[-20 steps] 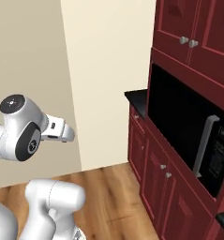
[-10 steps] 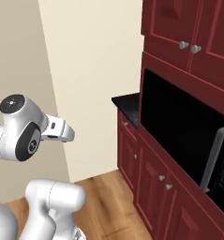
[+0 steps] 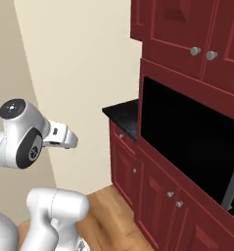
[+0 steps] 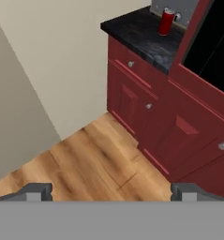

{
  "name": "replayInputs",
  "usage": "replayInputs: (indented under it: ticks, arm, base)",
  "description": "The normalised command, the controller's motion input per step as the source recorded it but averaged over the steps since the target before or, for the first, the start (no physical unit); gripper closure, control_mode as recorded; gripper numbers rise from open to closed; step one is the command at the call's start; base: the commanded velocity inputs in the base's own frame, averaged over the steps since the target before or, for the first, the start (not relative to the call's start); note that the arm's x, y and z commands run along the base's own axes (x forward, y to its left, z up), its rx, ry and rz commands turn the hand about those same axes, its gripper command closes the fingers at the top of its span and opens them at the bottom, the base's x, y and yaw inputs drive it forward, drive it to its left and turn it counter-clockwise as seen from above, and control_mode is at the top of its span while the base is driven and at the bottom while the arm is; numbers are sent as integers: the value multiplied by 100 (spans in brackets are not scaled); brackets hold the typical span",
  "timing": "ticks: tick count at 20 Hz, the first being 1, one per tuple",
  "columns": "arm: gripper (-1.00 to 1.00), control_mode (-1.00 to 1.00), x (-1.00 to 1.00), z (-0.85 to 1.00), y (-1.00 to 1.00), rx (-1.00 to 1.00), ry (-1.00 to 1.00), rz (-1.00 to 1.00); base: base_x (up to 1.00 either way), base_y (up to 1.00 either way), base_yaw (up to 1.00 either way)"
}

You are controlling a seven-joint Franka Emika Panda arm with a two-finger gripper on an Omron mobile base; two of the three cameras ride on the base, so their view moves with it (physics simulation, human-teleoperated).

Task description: Four empty soda cans are scattered around the kitchen. Gather all the cans and cluster them next to the stove for recycling.

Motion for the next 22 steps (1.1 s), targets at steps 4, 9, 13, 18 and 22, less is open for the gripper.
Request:
replayInputs:
  ticks: [4,9,13,18,22]
  arm:
    - [-100,100,0,0,0,0,0,0]
    - [-100,100,0,0,0,0,0,0]
    - [-100,100,0,0,0,0,0,0]
    - [-100,100,0,0,0,0,0,0]
    - [-100,100,0,0,0,0,0,0]
  base:
    - [33,21,-38]
    - [37,5,-32]
    - [61,25,-28]
    - [37,30,-28]
    - [27,29,-35]
